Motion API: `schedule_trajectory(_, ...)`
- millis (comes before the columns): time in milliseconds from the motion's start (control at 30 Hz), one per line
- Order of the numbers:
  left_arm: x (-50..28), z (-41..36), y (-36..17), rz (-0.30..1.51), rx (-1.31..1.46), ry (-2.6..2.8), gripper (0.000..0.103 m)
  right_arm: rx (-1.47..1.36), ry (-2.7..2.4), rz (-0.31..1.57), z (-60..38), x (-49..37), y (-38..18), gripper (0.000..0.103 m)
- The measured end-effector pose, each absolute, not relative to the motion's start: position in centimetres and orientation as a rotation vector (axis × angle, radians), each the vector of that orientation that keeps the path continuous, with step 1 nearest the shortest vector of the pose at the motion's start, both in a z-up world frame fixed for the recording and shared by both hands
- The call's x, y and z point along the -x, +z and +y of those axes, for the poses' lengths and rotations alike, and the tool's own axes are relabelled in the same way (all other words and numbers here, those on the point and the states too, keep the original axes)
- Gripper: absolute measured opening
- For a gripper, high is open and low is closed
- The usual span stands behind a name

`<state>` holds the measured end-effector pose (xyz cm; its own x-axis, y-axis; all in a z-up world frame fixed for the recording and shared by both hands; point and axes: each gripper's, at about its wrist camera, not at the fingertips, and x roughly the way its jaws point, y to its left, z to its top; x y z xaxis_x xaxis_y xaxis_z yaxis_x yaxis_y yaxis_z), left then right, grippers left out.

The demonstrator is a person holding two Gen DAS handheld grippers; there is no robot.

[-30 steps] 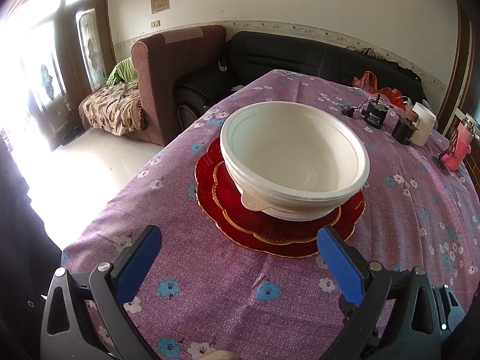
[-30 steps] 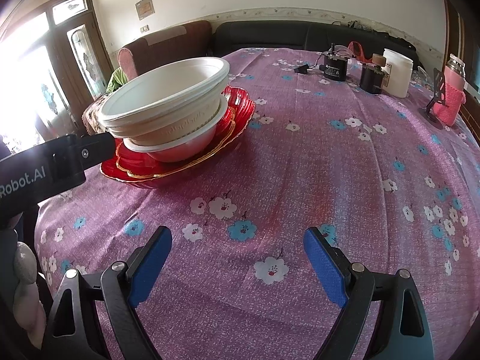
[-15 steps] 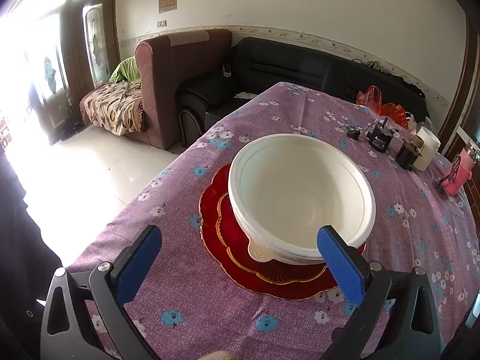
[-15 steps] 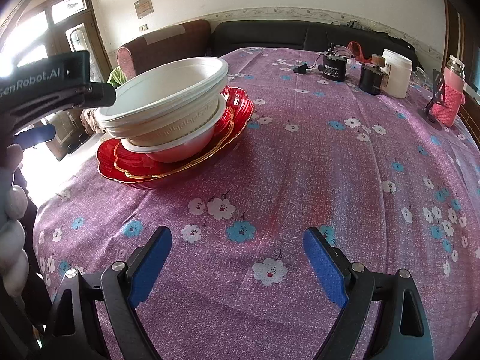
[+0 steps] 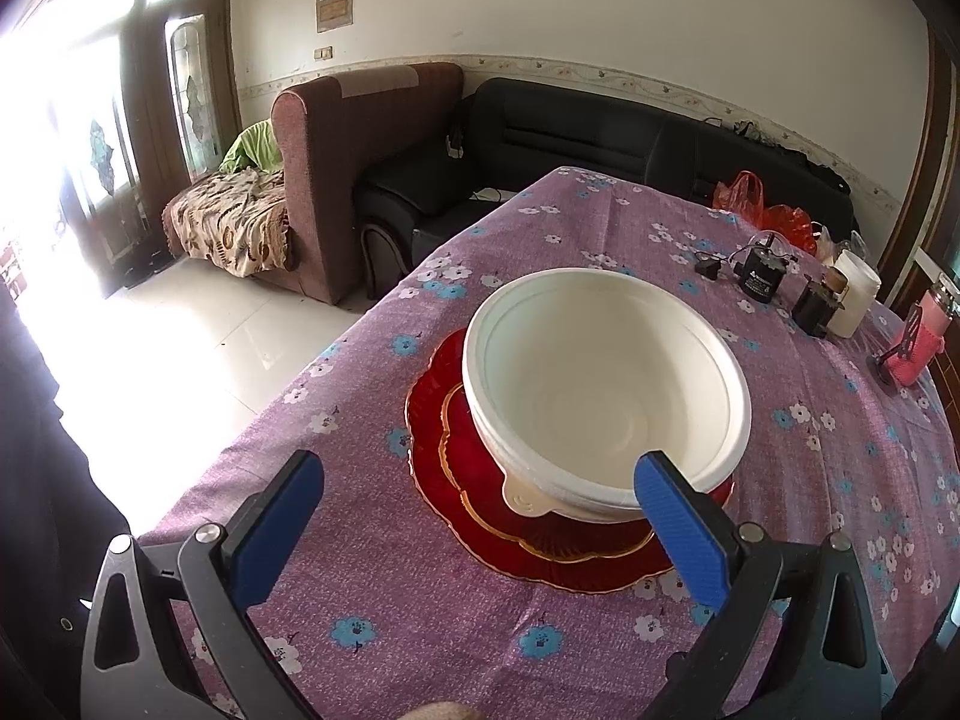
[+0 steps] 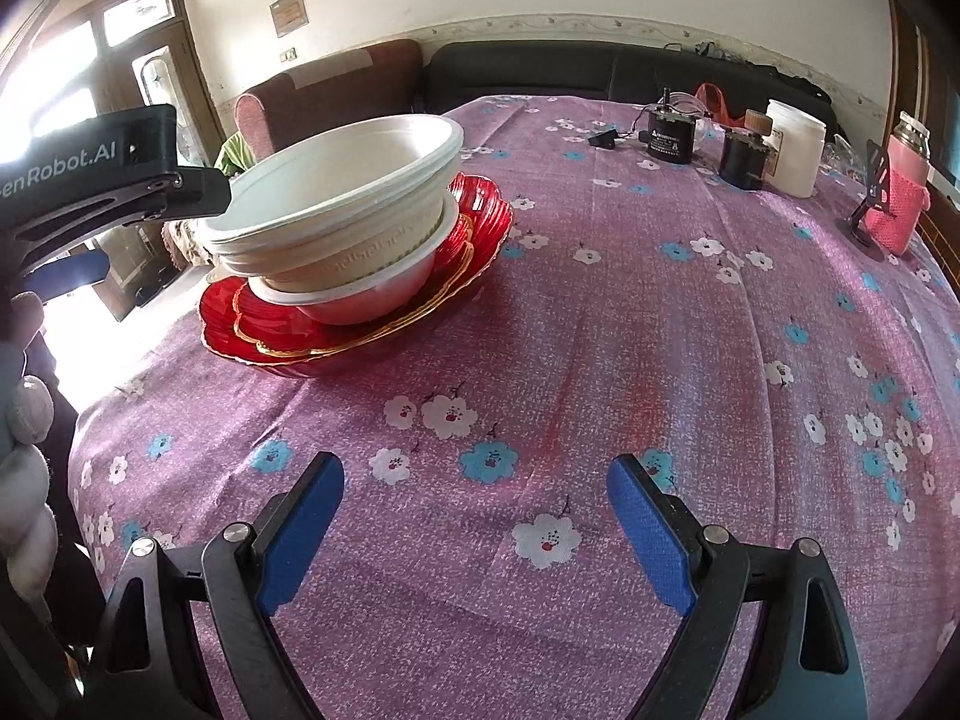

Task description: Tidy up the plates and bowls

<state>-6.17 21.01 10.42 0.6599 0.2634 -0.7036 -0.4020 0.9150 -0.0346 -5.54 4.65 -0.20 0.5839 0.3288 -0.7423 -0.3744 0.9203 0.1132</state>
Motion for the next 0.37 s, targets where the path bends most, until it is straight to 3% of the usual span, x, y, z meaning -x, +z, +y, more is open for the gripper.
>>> schedule_trajectory(367,6.39,21.18,11.04,0.737,0.172,0.409,0.103,0.052,0.412,0.852,4.56,5.70,0.03,0.092)
